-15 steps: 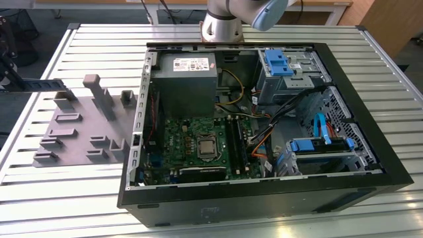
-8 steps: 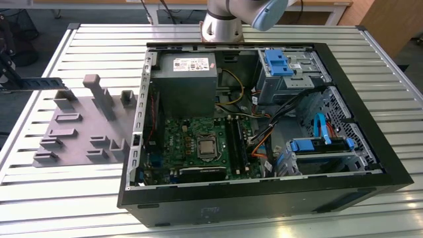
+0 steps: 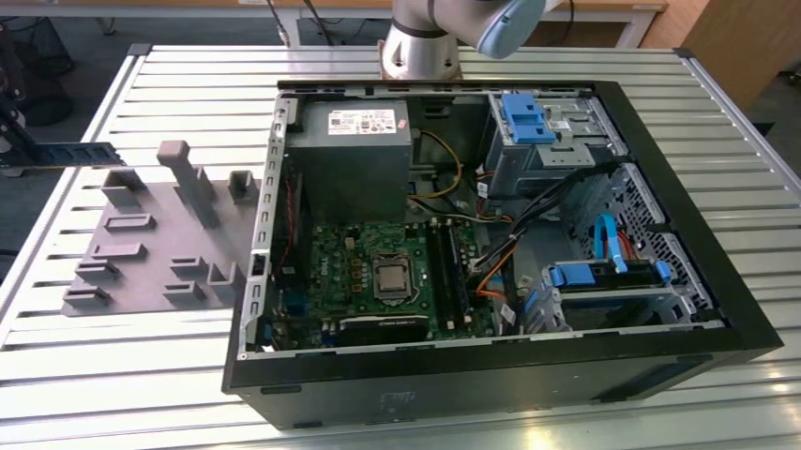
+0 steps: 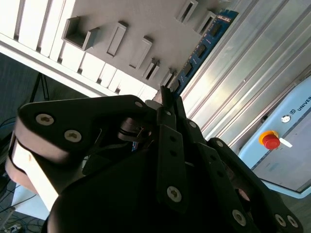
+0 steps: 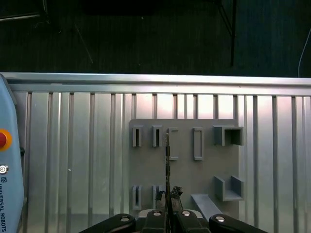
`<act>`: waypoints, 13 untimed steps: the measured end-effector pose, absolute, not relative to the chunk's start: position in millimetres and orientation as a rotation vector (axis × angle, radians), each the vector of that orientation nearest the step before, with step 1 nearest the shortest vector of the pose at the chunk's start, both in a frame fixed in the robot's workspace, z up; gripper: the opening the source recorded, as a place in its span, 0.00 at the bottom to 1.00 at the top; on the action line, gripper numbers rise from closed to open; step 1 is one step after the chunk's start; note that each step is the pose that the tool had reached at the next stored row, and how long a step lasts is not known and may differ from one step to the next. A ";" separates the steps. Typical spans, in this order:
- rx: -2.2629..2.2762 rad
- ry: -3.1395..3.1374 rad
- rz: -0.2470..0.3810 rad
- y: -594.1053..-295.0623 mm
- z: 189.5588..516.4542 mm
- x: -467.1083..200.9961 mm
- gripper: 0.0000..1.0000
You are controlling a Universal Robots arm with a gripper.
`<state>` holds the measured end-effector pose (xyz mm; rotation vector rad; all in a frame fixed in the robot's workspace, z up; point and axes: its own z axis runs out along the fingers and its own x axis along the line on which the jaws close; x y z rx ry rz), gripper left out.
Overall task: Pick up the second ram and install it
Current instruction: 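Pick up the second ram and move it above second insertion slot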
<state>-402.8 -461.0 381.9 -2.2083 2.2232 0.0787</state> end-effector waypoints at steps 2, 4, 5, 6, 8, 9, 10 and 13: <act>-2.208 2.223 0.079 -461.0 382.1 -402.5 0.14; -2.208 2.223 0.079 -461.0 382.1 -402.3 0.14; -2.208 2.223 0.079 -461.0 382.1 -402.0 0.14; -2.208 2.223 0.079 -461.0 382.1 -401.9 0.14; -2.208 2.223 0.079 -461.0 382.1 -401.3 0.14; -2.208 2.223 0.079 -461.0 382.1 -401.0 0.14; -2.208 2.223 0.079 -461.0 382.1 -400.7 0.14; -2.208 2.223 0.079 -461.0 382.1 -399.9 0.14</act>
